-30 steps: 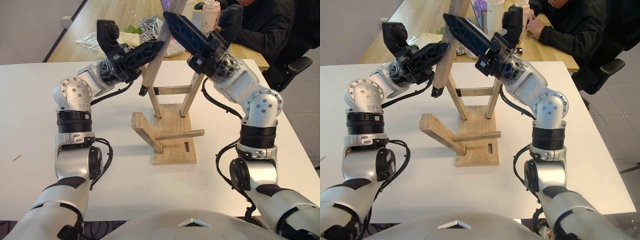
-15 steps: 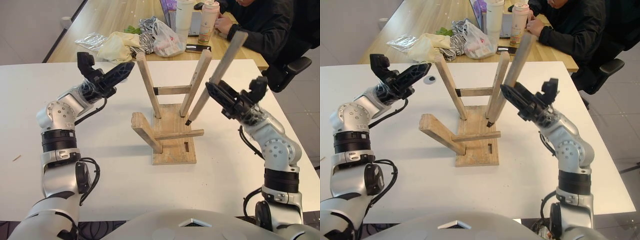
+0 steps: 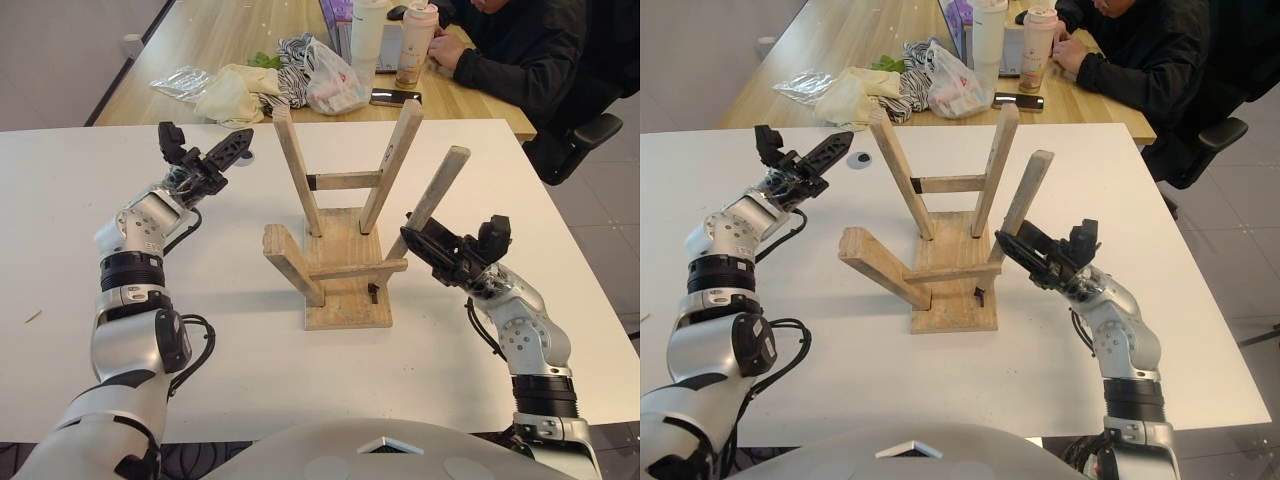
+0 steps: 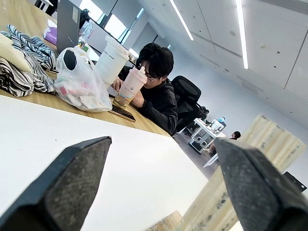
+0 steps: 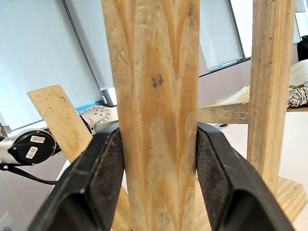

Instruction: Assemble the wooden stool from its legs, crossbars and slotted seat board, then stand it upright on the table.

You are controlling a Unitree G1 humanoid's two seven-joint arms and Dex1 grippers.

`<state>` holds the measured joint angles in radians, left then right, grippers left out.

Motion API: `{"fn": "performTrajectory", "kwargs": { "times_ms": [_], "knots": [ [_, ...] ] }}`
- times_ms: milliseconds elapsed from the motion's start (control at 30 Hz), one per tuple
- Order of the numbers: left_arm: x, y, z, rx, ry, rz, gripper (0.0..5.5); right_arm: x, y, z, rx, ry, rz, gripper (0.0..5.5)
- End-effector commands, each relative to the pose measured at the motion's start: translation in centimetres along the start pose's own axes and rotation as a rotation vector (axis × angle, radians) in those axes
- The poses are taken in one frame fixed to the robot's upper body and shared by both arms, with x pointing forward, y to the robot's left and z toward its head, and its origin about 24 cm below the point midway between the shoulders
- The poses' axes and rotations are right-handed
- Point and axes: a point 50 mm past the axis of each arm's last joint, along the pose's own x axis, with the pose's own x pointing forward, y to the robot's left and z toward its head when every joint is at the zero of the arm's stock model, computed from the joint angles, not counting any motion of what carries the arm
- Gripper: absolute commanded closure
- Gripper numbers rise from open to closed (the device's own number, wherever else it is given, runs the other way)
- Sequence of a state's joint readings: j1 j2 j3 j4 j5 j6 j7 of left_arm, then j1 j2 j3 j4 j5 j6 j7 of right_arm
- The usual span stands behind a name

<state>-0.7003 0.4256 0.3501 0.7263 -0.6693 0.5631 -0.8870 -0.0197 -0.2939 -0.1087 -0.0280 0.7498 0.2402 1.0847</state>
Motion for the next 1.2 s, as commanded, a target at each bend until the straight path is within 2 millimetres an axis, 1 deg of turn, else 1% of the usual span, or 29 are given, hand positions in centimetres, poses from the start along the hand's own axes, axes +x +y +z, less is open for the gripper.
{"fn": "performTrajectory", "kwargs": {
  "times_ms": [33,100,167,267,367,433,500,600,700,767,900,1000,1067,1100,1200],
  "knots": [
    [-0.2,0.3,0.0,0.010,-0.002,0.025,1.58,-1.9,0.9,-2.1,0.060,0.186,0.032,3.49],
    [-0.3,0.5,-0.1,0.012,-0.002,0.039,1.58,-1.9,1.9,-2.0,0.107,0.193,0.086,3.49],
    [-0.4,0.6,-0.3,0.013,0.000,0.045,1.58,-2.1,2.4,-2.0,0.109,0.222,0.108,3.49],
    [-0.7,0.7,-0.4,0.009,-0.001,0.051,1.58,-2.7,1.7,-2.2,0.036,0.293,0.078,3.49],
    [-0.9,0.9,-0.5,0.010,-0.004,0.064,1.58,-3.1,0.7,-2.0,-0.071,0.416,0.062,3.49],
    [-1.0,0.9,-0.5,0.011,-0.012,0.075,1.58,-2.7,0.5,-1.3,-0.145,0.487,0.074,3.49],
    [-1.3,1.0,-0.8,0.008,-0.018,0.086,1.58,-1.9,0.9,-0.5,-0.202,0.538,0.108,3.49],
    [-1.9,1.1,-1.7,0.015,-0.003,0.104,1.58,-0.8,1.7,0.6,-0.269,0.630,0.142,3.49],
    [-2.3,0.7,-2.7,0.041,0.025,0.103,1.58,0.3,1.7,1.6,-0.291,0.727,0.111,3.49],
    [-2.5,0.4,-3.2,0.047,0.024,0.105,1.58,0.9,1.5,2.2,-0.298,0.805,0.060,3.49],
    [-2.8,0.0,-3.9,0.040,0.005,0.115,1.58,1.2,1.7,2.7,-0.337,0.940,0.052,3.49],
    [-3.2,-0.1,-4.0,0.036,-0.004,0.121,1.58,1.1,1.8,2.6,-0.388,0.997,0.046,3.50],
    [-3.2,-0.6,-3.8,0.042,-0.016,0.110,1.58,1.0,2.0,2.4,-0.410,1.023,0.047,3.50],
    [-3.0,-1.2,-3.4,0.060,-0.023,0.086,1.58,1.1,2.1,2.3,-0.409,1.025,0.045,3.50],
    [-2.1,-3.8,-1.5,0.169,-0.037,-0.019,1.58,1.1,1.7,2.2,-0.389,1.008,0.010,3.50]
  ]
}}
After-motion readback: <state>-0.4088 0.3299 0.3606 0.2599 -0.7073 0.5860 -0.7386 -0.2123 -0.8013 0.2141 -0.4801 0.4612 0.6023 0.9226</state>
